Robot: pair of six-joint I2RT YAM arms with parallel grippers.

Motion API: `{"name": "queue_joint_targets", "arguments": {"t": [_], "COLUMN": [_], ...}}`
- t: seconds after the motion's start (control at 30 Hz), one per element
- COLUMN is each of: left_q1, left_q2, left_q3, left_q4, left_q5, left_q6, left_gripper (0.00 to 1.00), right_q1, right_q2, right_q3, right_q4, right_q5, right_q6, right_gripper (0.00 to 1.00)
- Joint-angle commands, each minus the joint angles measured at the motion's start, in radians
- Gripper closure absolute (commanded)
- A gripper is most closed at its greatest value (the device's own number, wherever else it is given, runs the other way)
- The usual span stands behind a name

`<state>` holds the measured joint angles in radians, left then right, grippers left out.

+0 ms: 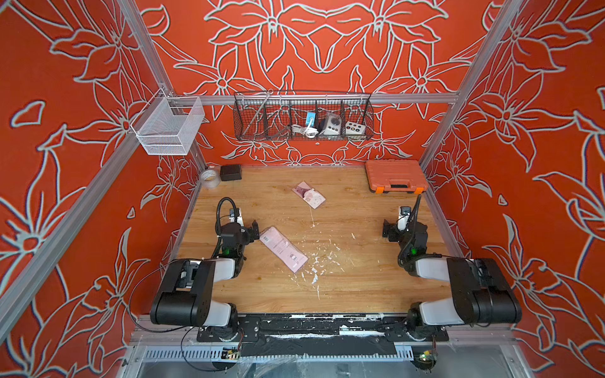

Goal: Open the ruler set and take out the ruler
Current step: Pick up the ruler set bag from the center of the board.

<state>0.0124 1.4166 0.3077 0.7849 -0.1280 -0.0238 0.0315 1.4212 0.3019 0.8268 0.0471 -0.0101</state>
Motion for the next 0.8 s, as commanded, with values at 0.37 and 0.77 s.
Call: {"name": "queue_joint_targets", "arguments": {"t": [0.37,0.77], "left_q1": [0.003,-0.124], "left_q2": [-0.007,-0.151], "left_q3": [0.006,0.102], "left_q4": [-0.01,-0.248], "left_q5": [0.01,-0.245], "left_q6": [-0.007,0.038], "left_gripper": [0.0,0.0], "right_q1": [0.002,0.025], "right_q2": [0.003,-0.061], "right_q3": [0.028,0.068], "right_q4": [-0.019,-0.104], "right_q5": [0.001,0.067], "right_q6": [-0.012,-0.018], "right_gripper": [0.02,0.02]}}
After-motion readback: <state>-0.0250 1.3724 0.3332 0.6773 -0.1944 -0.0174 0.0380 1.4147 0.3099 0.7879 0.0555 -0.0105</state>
